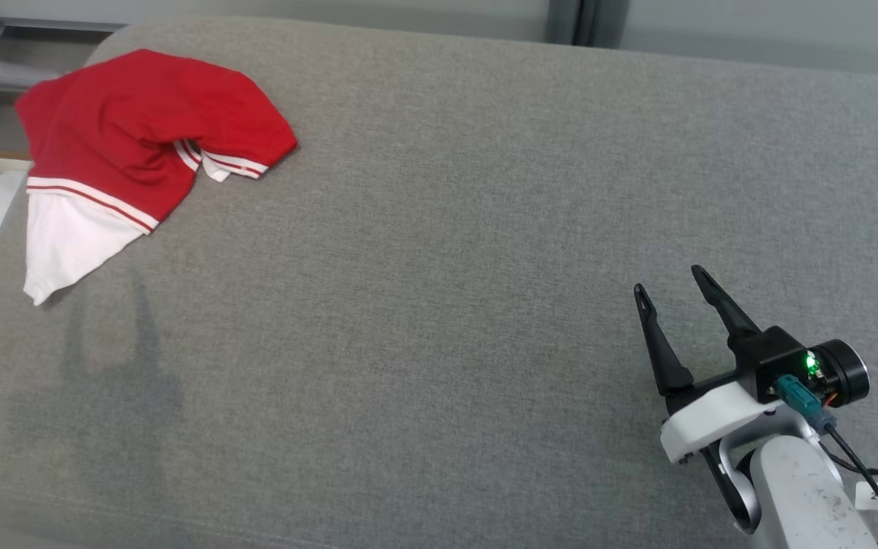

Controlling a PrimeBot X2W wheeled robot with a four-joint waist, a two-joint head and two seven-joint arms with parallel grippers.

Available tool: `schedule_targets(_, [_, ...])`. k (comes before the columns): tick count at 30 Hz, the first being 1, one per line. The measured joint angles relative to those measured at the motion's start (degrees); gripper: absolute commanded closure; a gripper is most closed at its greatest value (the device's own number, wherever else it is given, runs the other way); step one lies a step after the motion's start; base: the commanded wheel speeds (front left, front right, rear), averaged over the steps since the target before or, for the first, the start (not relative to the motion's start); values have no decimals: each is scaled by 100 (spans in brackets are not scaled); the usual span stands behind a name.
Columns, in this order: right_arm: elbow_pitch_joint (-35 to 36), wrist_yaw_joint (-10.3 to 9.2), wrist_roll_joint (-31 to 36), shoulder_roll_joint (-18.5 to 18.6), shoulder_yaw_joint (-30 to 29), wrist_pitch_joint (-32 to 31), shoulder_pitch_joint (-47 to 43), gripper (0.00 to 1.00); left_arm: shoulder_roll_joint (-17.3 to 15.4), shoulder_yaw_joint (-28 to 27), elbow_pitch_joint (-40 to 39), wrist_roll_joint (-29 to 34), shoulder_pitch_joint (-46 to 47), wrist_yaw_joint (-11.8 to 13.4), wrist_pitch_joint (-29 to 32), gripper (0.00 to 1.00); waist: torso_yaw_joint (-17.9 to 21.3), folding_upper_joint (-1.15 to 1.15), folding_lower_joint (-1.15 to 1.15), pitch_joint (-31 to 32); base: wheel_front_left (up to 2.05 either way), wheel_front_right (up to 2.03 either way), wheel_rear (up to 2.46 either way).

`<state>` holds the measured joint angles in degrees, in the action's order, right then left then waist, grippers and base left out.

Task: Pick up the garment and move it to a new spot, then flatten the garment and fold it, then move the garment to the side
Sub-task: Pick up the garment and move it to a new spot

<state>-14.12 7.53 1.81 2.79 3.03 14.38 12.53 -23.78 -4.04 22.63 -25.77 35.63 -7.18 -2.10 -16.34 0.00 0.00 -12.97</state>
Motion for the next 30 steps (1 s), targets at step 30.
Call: schedule_targets(30, [1296,1,571,-12,-155,-463,140,0,-770,2016,2330,-947,894,-34,1120,0,749,0,0,-1935,0,0,0])
